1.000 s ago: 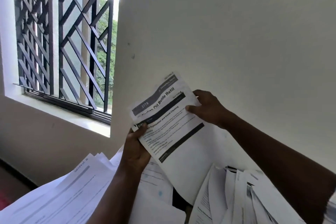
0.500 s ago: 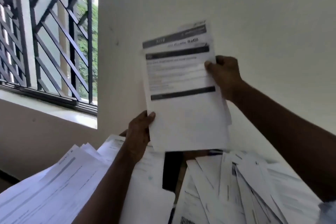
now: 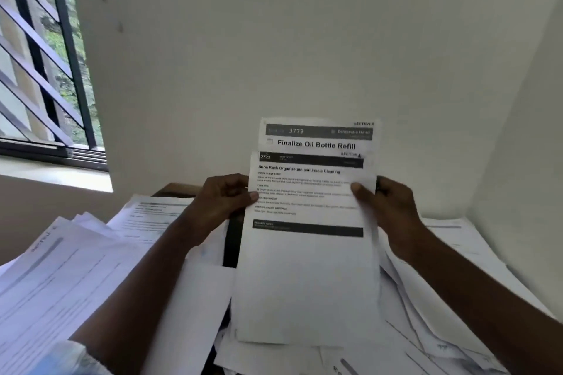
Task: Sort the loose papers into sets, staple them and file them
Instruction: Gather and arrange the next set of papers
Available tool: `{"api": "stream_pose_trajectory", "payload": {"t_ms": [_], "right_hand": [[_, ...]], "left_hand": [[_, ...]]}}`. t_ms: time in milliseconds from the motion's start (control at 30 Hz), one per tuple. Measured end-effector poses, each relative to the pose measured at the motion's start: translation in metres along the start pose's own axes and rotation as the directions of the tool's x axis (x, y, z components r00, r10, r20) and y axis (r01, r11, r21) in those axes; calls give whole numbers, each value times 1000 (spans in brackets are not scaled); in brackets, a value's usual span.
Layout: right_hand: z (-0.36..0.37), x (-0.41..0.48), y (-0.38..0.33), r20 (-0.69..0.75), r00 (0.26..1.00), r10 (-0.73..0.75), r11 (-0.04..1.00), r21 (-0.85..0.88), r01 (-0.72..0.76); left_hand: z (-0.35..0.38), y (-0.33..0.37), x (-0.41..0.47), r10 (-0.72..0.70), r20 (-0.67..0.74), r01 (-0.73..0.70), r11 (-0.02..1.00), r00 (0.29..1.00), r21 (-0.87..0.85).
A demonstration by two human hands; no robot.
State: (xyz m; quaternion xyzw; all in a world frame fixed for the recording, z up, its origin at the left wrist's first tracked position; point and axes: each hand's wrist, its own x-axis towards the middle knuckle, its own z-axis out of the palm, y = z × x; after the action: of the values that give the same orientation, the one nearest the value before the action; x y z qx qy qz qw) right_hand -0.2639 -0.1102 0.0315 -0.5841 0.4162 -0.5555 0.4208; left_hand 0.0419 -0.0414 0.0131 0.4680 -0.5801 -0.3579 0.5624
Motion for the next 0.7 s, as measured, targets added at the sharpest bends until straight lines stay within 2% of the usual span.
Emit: {"api": "stream_pose_trajectory", "payload": {"t_ms": [167,233,367,533,700], "right_hand": [[-10,-22,45,30,996,89,974,207,-93],[-11,-24,59,33,994,106,965,237,-111],[-12,-18,75,3,996,95,984,153,-94],[-11,-14,85,-50,991,121,992,42,-119],[-6,-13,89,-45,995,86,996,-14,-87]], "left_hand": [[14,-8,-1,-40,49,35,995,998,91],[16,-10,-2,-61,50,55,991,997,120],[19,-15,-1,-105,53,95,983,993,155],[20,-19,-2,-77,37,68,977,996,202],[19,-24,-1,-78,-2,77,982,997,175]]}}
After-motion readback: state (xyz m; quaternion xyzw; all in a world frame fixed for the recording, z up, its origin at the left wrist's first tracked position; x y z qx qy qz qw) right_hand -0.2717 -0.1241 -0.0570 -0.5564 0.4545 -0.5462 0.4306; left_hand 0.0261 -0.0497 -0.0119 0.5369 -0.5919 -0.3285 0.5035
